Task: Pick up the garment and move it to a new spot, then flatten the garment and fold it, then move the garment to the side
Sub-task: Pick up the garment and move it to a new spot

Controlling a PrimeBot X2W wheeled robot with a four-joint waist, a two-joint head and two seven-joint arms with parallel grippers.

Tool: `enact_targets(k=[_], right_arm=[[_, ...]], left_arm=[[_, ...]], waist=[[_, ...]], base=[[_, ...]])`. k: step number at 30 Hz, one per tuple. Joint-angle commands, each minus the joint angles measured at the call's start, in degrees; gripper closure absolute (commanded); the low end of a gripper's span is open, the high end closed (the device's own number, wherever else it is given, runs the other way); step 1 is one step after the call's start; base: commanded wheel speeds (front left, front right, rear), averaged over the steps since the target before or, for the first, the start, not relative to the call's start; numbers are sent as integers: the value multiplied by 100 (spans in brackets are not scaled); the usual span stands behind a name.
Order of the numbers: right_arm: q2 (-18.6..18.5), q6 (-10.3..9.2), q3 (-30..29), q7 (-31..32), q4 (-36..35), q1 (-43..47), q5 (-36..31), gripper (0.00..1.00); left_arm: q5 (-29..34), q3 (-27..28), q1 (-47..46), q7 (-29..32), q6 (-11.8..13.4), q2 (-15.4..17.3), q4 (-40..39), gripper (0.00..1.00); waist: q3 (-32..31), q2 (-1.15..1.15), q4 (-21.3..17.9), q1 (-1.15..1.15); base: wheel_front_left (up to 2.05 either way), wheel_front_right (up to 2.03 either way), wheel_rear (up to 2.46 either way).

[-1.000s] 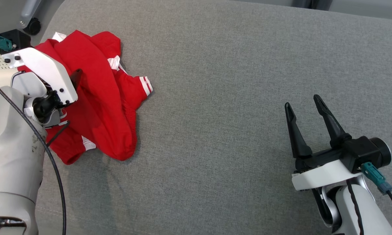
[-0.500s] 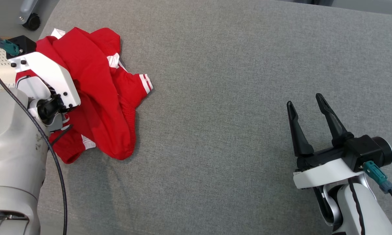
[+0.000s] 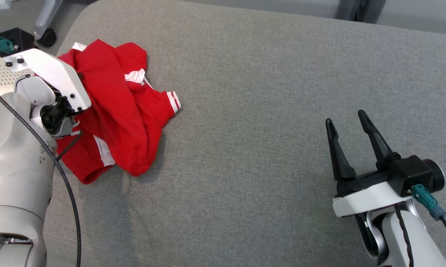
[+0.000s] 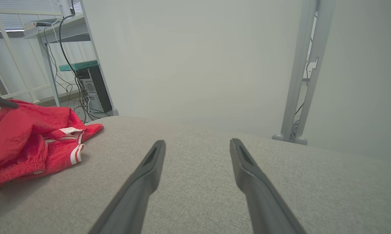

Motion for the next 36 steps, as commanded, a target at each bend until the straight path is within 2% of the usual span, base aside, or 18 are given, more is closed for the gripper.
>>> enact_targets(k=[1, 13, 18, 24, 28, 36], right_arm=[[-15, 11, -2, -32, 11, 75, 17, 0], [52, 11, -98, -32, 120, 442, 49, 0], [74, 11, -133, -32, 134, 611, 46, 0], [86, 11, -241, -32, 116, 725, 12, 0], [86, 11, -267, -32, 112, 765, -18, 0], [91, 11, -470, -32, 171, 816, -68, 0]], left_arm=[[-19, 27, -71, -149, -36, 25, -45, 100], [-108, 13, 253, -1793, -281, -196, -586, 100], [-241, -14, 436, -2514, -334, -314, -1012, 100], [-391, -128, 674, -3094, -346, -485, -1507, 100], [-492, -286, 888, -3428, -347, -617, -1933, 100], [-740, -443, 1382, -3718, -280, -873, -2506, 100]], waist=[[-113, 0, 25, 0], [-947, 0, 72, 0], [-1221, 0, 31, 0], [-1441, 0, -69, 0], [-1570, 0, -263, 0], [-1685, 0, -875, 0]], base=[[0, 0, 0], [0, 0, 0], [0, 0, 0], [0, 0, 0], [0, 0, 0], [0, 0, 0]])
